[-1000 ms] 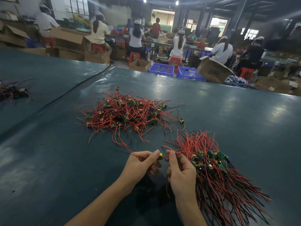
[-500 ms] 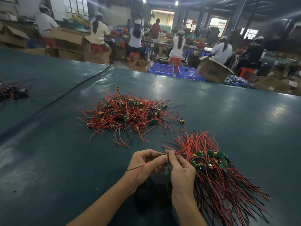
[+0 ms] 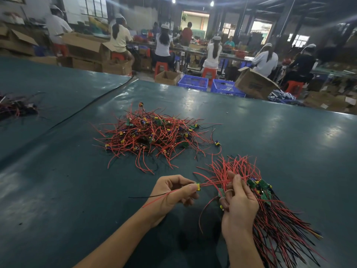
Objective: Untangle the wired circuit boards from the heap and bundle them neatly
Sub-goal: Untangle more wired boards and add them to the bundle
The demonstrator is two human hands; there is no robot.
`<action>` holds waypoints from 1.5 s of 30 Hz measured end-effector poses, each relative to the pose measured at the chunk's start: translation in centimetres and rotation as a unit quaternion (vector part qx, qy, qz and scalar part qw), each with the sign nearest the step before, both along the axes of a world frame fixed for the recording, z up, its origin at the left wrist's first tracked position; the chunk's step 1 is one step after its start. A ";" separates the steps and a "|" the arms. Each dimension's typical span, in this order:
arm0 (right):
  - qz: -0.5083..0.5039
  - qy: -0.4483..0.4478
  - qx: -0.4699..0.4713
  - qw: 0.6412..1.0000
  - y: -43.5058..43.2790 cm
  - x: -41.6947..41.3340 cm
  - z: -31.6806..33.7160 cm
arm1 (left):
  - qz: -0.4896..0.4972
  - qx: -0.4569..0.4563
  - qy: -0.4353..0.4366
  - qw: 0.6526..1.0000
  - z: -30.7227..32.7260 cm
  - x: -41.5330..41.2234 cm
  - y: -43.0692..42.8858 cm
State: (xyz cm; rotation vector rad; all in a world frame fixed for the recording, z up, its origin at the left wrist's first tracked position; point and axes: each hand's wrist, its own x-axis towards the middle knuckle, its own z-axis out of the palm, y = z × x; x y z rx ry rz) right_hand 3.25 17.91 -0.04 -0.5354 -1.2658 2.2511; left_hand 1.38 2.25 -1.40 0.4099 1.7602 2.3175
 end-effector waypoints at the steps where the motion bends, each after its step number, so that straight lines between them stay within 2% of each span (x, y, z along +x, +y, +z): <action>1: -0.002 -0.004 0.006 1.000 -0.1 0.0 -0.1 | 0.007 0.007 -0.003 1.000 -0.1 0.0 0.0; 4: 0.017 -0.029 0.061 0.998 -1.1 0.0 -0.5 | 0.037 0.023 -0.012 0.999 -0.4 -0.2 0.1; 8: 0.122 -0.027 0.200 0.972 -3.5 0.7 -1.2 | 0.041 0.011 -0.012 0.999 -0.6 -0.2 0.2; 10: 0.122 -0.025 0.231 0.965 -4.0 0.8 -1.3 | 0.037 -0.001 -0.007 0.999 -0.6 -0.1 0.1; 12: 0.100 -0.037 0.212 0.971 -3.9 0.7 -1.3 | 0.034 -0.011 -0.005 0.999 -0.5 -0.1 0.2; 20: 0.014 -0.051 0.007 0.999 -0.8 0.1 -0.4 | -0.002 -0.025 -0.005 1.000 0.2 0.2 0.1; 26: 0.021 -0.030 0.021 0.999 -0.8 0.4 -0.2 | 0.016 0.026 -0.047 0.998 0.2 0.0 -0.3; 32: 0.014 -0.011 -0.004 1.000 -0.5 0.5 0.1 | 0.029 0.079 -0.097 0.992 0.3 -0.4 -0.6; 35: 0.013 -0.006 0.001 1.000 -0.3 0.4 0.1 | 0.066 0.131 -0.127 0.981 0.6 -0.8 -0.8; 40: 0.059 0.031 -0.025 0.997 -0.2 0.7 0.3 | 0.125 0.154 -0.170 0.965 0.4 -1.2 -0.3; 45: 0.115 0.076 -0.040 0.990 -0.5 1.1 0.5 | 0.104 0.242 -0.226 0.938 1.0 -1.5 -1.2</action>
